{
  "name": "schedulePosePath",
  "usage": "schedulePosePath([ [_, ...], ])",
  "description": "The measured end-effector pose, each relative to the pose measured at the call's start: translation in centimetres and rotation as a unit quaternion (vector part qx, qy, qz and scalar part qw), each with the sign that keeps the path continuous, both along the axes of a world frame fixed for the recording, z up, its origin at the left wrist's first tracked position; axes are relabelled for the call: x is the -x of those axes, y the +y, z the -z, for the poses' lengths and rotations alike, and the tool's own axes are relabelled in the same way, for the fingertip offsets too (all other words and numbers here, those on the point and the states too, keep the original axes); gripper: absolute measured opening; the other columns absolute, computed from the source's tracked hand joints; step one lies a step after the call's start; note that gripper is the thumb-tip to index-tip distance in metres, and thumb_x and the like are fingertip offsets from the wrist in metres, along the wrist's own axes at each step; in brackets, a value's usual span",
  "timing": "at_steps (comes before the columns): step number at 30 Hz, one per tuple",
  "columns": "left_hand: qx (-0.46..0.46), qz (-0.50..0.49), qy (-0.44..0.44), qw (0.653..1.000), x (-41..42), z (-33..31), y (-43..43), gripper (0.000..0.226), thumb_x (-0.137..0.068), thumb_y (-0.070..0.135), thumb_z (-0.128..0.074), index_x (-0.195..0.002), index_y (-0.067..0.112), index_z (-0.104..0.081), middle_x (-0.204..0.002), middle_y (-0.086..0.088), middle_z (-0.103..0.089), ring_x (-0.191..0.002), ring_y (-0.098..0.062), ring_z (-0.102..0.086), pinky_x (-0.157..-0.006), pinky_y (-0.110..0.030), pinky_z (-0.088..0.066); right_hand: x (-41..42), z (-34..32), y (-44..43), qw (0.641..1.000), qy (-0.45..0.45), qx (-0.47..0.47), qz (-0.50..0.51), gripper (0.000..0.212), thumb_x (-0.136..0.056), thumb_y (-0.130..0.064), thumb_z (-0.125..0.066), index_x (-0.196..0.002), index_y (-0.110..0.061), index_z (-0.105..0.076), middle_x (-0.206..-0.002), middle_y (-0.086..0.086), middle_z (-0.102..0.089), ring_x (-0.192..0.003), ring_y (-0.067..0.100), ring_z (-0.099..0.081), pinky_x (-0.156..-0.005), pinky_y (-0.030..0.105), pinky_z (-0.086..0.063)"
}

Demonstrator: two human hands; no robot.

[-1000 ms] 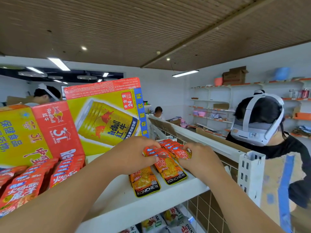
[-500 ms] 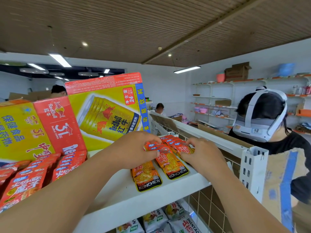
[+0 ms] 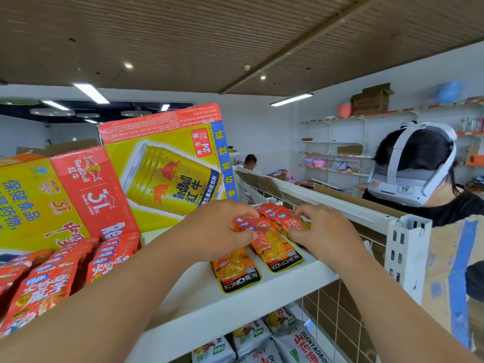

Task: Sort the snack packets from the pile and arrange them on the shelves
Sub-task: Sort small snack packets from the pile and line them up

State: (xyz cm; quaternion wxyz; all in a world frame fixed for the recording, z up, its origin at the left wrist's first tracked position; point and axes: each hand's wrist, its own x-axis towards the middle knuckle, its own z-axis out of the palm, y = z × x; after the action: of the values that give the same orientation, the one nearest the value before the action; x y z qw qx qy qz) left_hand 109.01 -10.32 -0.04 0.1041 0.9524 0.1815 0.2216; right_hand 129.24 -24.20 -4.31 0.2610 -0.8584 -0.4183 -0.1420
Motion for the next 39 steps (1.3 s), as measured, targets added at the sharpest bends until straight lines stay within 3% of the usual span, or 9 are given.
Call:
schedulePosePath([
  [3, -0.005, -0.008, -0.004, 1.000, 0.0, 0.1, 0.2, 0.035, -0.091, 0.049, -0.068, -0.125, 0.050, -0.063, -0.117, 0.021, -0.056, -0.113, -0.006, -0.054, -0.095, -0.032, -0.049, 0.2, 0.0, 0.1, 1.000, 0.000, 0.002, -0.004, 0.047, -0.081, -0.064, -0.063, -0.123, -0.043, -0.057, -0.121, -0.006, -0.062, -0.109, 0.018, -0.055, -0.080, 0.035, -0.049],
  [9, -0.051, -0.009, -0.005, 0.999, 0.8, 0.2, 0.7, 0.035, -0.091, 0.043, -0.067, -0.126, 0.044, -0.065, -0.121, 0.015, -0.062, -0.112, -0.009, -0.057, -0.093, -0.030, -0.049, 0.9, -0.2, -0.3, 1.000, 0.002, -0.017, -0.013, 0.041, -0.083, -0.057, -0.063, -0.120, -0.038, -0.062, -0.118, -0.003, -0.065, -0.106, 0.019, -0.058, -0.082, 0.036, -0.051],
  [13, -0.040, -0.022, -0.014, 0.999, 2.4, -0.7, 1.4, 0.036, -0.089, 0.040, -0.071, -0.124, 0.043, -0.066, -0.110, 0.016, -0.055, -0.105, -0.007, -0.054, -0.083, -0.026, -0.042, 1.8, -0.4, -0.8, 0.998, 0.017, -0.046, -0.031, 0.039, -0.086, -0.048, -0.064, -0.122, -0.032, -0.065, -0.124, 0.000, -0.065, -0.113, 0.022, -0.057, -0.091, 0.040, -0.051],
  [15, -0.033, -0.027, -0.026, 0.999, 4.0, -1.1, 1.6, 0.036, -0.089, 0.039, -0.072, -0.125, 0.040, -0.066, -0.113, 0.016, -0.057, -0.107, -0.009, -0.054, -0.087, -0.027, -0.043, 3.1, -0.6, -0.7, 0.997, 0.014, -0.066, -0.044, 0.040, -0.088, -0.046, -0.064, -0.125, -0.030, -0.065, -0.125, 0.001, -0.065, -0.113, 0.023, -0.058, -0.095, 0.040, -0.050],
  [20, -0.045, -0.058, -0.035, 0.997, 11.0, -0.9, 1.7, 0.040, -0.093, 0.040, -0.069, -0.132, 0.036, -0.063, -0.129, 0.014, -0.062, -0.115, -0.009, -0.057, -0.091, -0.025, -0.043, 9.0, -0.5, 0.9, 0.992, -0.029, -0.079, -0.092, 0.041, -0.090, -0.046, -0.065, -0.126, -0.028, -0.066, -0.125, 0.001, -0.065, -0.113, 0.025, -0.056, -0.095, 0.039, -0.047],
  [27, -0.083, -0.189, -0.041, 0.978, 26.4, 0.5, 2.3, 0.044, -0.088, 0.037, -0.073, -0.131, 0.036, -0.065, -0.130, 0.012, -0.064, -0.120, -0.012, -0.059, -0.093, -0.023, -0.044, 19.8, -0.6, 4.9, 0.981, -0.044, -0.059, -0.182, 0.041, -0.091, -0.047, -0.063, -0.126, -0.026, -0.066, -0.127, 0.003, -0.064, -0.118, 0.027, -0.054, -0.096, 0.039, -0.045],
  [31, -0.100, -0.283, -0.069, 0.951, 34.7, 2.3, 2.1, 0.040, -0.089, 0.041, -0.069, -0.129, 0.036, -0.065, -0.124, 0.005, -0.067, -0.116, -0.022, -0.060, -0.093, -0.035, -0.050, 25.2, -0.2, 6.2, 0.980, -0.054, -0.036, -0.191, 0.043, -0.093, -0.052, -0.058, -0.128, -0.027, -0.064, -0.136, 0.002, -0.059, -0.126, 0.027, -0.048, -0.100, 0.039, -0.039],
  [34, -0.104, -0.329, -0.084, 0.935, 38.0, 3.6, 1.4, 0.048, -0.086, 0.058, -0.058, -0.129, 0.037, -0.065, -0.123, 0.004, -0.068, -0.115, -0.024, -0.060, -0.093, -0.039, -0.050, 27.7, 0.1, 6.4, 0.980, -0.050, -0.039, -0.187, 0.044, -0.093, -0.052, -0.057, -0.127, -0.026, -0.065, -0.132, 0.003, -0.061, -0.122, 0.028, -0.051, -0.099, 0.042, -0.044],
  [39, -0.122, -0.363, -0.107, 0.918, 39.3, 4.7, 0.6, 0.048, -0.091, 0.055, -0.053, -0.131, 0.032, -0.065, -0.127, 0.004, -0.068, -0.117, -0.025, -0.059, -0.094, -0.040, -0.049, 28.4, 0.6, 6.3, 0.985, -0.058, -0.037, -0.157, 0.044, -0.093, -0.061, -0.048, -0.119, -0.029, -0.065, -0.123, 0.000, -0.065, -0.114, 0.027, -0.054, -0.094, 0.043, -0.046],
])
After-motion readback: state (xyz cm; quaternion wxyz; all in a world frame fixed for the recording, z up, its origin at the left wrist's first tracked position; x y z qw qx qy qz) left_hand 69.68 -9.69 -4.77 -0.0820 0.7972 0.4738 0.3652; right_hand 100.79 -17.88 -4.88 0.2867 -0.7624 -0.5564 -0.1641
